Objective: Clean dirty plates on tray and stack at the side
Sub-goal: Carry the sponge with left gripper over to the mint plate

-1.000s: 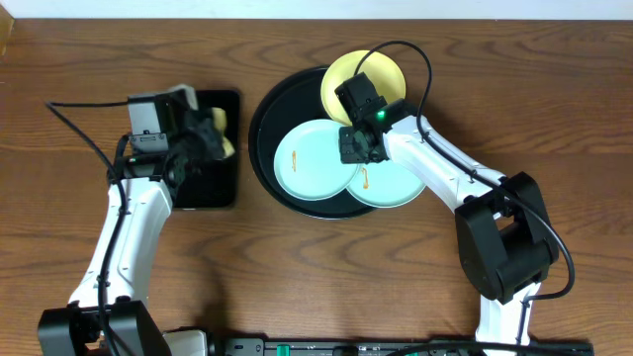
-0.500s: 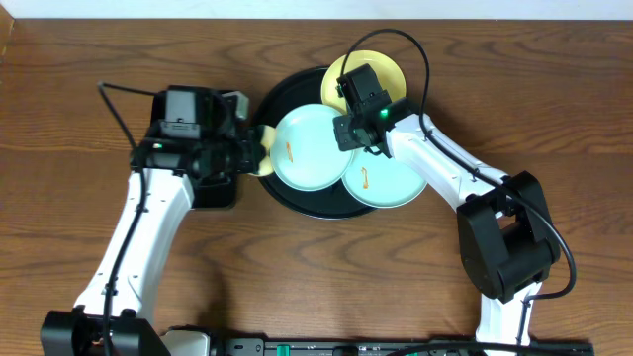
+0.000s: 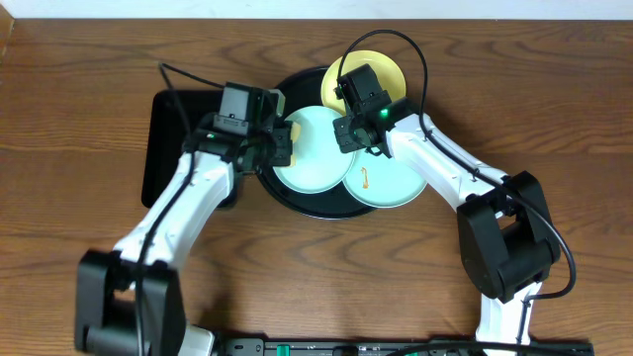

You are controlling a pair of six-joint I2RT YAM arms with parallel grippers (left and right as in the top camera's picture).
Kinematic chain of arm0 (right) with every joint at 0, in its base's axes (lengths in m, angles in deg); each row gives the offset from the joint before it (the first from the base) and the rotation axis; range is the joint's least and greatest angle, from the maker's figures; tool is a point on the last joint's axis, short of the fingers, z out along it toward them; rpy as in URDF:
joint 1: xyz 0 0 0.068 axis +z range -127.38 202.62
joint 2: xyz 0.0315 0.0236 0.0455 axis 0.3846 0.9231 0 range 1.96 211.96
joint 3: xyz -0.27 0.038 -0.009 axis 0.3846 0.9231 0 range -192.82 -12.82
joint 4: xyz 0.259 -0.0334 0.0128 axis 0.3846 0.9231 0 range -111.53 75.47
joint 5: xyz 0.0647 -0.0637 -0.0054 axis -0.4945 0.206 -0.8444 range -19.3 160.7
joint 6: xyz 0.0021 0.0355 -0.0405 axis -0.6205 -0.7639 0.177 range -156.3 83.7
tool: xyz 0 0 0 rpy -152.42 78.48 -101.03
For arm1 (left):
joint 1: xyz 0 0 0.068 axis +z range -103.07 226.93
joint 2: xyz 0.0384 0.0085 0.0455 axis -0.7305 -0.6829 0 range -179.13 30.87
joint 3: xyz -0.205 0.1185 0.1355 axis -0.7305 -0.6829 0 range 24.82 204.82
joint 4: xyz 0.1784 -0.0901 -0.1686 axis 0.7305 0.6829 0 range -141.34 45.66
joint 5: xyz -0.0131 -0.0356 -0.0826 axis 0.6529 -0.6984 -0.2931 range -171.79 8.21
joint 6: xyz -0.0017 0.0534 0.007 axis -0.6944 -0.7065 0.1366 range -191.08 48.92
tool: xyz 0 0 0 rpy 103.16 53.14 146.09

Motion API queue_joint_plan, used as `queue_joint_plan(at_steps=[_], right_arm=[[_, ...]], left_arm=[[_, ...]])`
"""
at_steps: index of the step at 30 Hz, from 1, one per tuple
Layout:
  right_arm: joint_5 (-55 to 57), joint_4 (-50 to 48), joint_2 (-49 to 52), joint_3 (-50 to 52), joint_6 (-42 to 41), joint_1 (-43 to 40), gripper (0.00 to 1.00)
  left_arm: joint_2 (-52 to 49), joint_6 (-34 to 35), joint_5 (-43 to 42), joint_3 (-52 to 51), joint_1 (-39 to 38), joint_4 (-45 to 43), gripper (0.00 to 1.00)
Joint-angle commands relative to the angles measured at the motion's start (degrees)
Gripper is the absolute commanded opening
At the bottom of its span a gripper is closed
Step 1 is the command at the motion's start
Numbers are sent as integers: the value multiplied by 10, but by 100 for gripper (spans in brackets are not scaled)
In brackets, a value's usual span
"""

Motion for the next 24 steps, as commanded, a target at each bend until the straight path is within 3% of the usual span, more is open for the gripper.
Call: queue_joint_plan(at_steps=[1,24], right_arm=[[0,1,-22,-11,9,-4,1],[0,8,-22,-11,2,-5,1]], left_arm=[[-31,7,-6,10,-2,-9,8],[-98,-36,-13,-54,-24,-130,7]])
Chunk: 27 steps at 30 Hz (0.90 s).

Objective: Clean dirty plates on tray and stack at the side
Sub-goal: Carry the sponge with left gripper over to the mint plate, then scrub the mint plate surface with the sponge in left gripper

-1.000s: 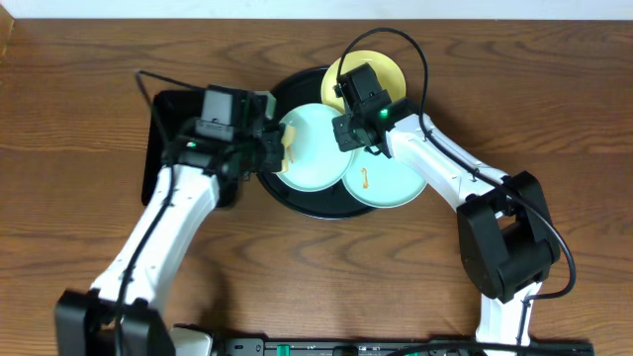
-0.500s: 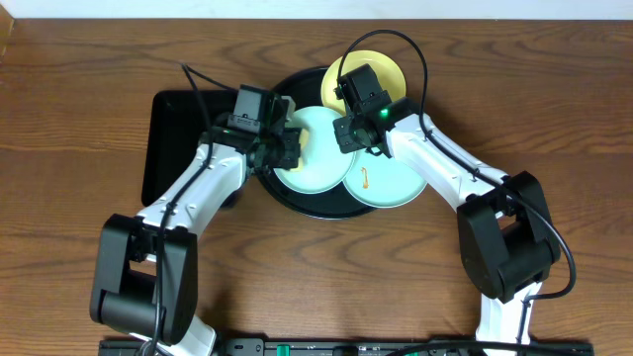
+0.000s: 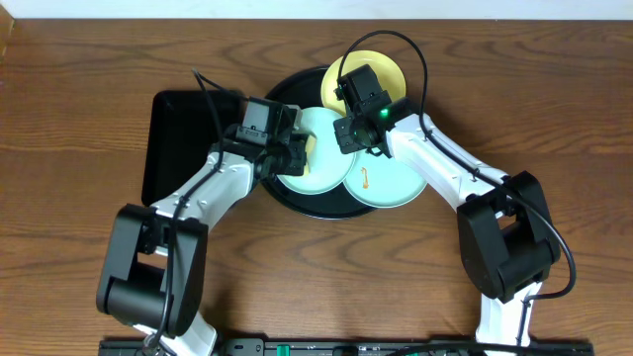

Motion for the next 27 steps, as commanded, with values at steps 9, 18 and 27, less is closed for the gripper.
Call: queue_joint_plan(at_steps=[9,18,27], right_arm=[[0,4,-22,-11,2,-5,1],[0,4,-22,-11,2,-5,1],[-1,5,-22,-11,2,-5,1]], left_arm=[[-37,-36,5,-22,1,-50,8],[-41,-36,11,-63,1,-108,7],[-41,-40,66,-63,1,-124,7]])
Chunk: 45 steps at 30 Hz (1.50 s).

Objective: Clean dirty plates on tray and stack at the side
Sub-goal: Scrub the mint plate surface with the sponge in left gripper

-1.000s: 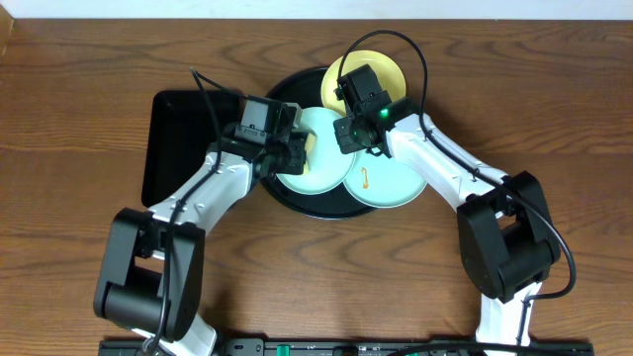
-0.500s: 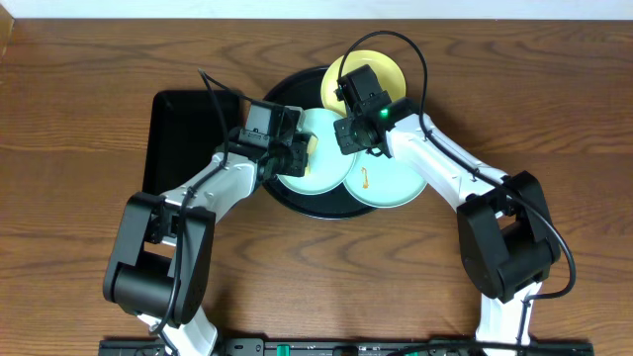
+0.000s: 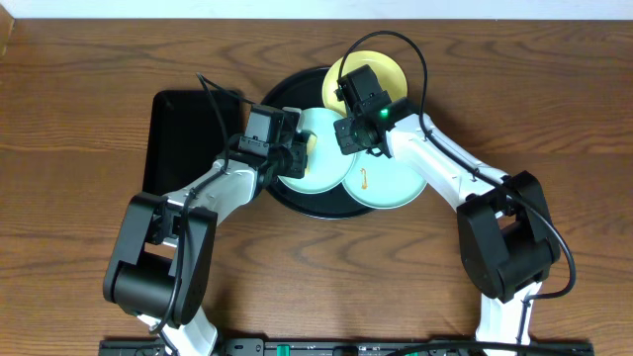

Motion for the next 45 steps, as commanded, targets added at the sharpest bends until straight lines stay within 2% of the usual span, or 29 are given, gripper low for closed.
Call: queue_joint_plan(at_steps=[1,45], right_arm=[[-1,-1,-22,-11,2,-5,1],[-26,14,-22,-11,24,-2,1]], left_arm=[[-14,-14,43,-16,2,-3,7],[-24,-14,69,-17,2,-83,8]])
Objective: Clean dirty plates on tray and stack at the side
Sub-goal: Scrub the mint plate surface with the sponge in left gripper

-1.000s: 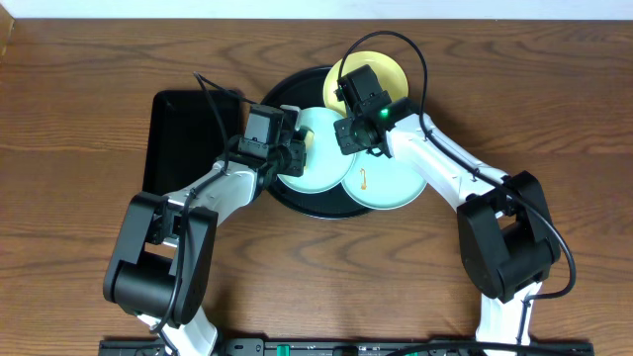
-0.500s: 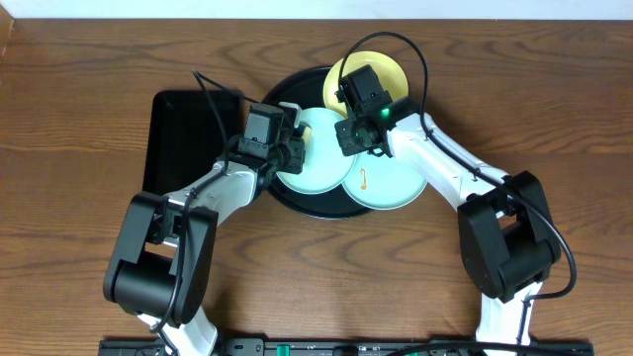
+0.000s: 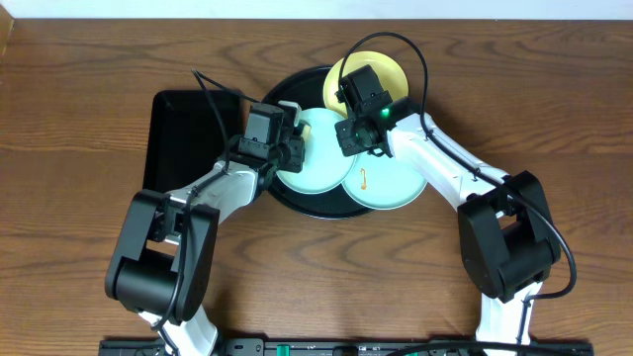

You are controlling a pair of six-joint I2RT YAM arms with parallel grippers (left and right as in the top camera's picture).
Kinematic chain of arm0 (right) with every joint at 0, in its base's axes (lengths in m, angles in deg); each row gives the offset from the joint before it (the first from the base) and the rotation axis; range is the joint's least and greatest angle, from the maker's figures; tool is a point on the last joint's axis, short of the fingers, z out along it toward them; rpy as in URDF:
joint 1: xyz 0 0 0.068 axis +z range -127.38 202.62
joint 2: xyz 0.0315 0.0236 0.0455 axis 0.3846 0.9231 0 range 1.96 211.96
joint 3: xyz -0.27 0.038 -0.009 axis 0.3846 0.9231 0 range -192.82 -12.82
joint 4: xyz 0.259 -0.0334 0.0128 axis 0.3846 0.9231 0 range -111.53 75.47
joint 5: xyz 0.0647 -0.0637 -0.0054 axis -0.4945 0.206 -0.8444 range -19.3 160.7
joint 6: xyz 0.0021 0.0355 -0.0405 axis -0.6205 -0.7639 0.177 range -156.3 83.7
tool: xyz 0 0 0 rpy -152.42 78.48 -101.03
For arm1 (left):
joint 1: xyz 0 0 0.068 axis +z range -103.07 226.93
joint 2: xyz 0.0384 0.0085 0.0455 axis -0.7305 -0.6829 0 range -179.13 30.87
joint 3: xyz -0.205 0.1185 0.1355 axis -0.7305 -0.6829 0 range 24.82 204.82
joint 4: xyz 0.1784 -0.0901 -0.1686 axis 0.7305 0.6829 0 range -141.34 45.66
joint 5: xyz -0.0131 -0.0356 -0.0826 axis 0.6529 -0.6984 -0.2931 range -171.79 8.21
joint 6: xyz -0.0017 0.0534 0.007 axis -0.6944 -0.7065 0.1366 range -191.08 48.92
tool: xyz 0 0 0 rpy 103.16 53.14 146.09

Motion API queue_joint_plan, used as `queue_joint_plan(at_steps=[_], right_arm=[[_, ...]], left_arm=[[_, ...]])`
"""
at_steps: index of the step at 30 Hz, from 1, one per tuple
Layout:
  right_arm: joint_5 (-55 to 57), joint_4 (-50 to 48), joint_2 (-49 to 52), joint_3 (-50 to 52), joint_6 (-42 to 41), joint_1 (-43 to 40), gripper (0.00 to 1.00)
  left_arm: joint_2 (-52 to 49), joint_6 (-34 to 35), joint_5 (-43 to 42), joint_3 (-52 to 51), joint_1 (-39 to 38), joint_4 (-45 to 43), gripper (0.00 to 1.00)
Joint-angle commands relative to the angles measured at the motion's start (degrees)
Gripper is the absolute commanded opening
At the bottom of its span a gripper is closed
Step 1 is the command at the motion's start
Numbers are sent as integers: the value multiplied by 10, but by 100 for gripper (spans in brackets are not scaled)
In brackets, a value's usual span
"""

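Note:
A round black tray (image 3: 297, 203) holds three plates. The mint plate (image 3: 318, 163) lies in the middle, overlapping a green plate (image 3: 391, 188) that has an orange smear. A yellow plate (image 3: 381, 71) sits at the back right. My left gripper (image 3: 294, 146) is down on the mint plate's left part, shut on a yellow sponge that its fingers almost hide. My right gripper (image 3: 345, 131) is shut on the mint plate's right rim and steadies it.
A black rectangular tray (image 3: 181, 138) lies left of the round one, partly under my left arm. Brown wooden table (image 3: 79, 198) lies all around. The right arm's cable (image 3: 420, 59) loops over the yellow plate.
My left gripper has shifted slightly back toward the mint plate's left rim, and the yellow sponge that showed at its tip is now covered. The right gripper and plates have not moved.
My left gripper first held the yellow sponge at the mint plate's upper left edge. It was then farther in on the plate, with the elbow drawn in, and stayed there. Now it is nearer the left rim. Throughout, my right gripper held the plate's right rim.

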Motion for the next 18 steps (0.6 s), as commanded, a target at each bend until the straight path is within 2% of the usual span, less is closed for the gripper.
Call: queue_joint_plan(at_steps=[1,18], right_arm=[[-17,3,-22,-11,15,0,1],[-38,3,-22,-11,26,1,1]], left_arm=[[-16,-5,14,-7,2,-14,8],[-16,-5,33,-7,2,-21,8]])
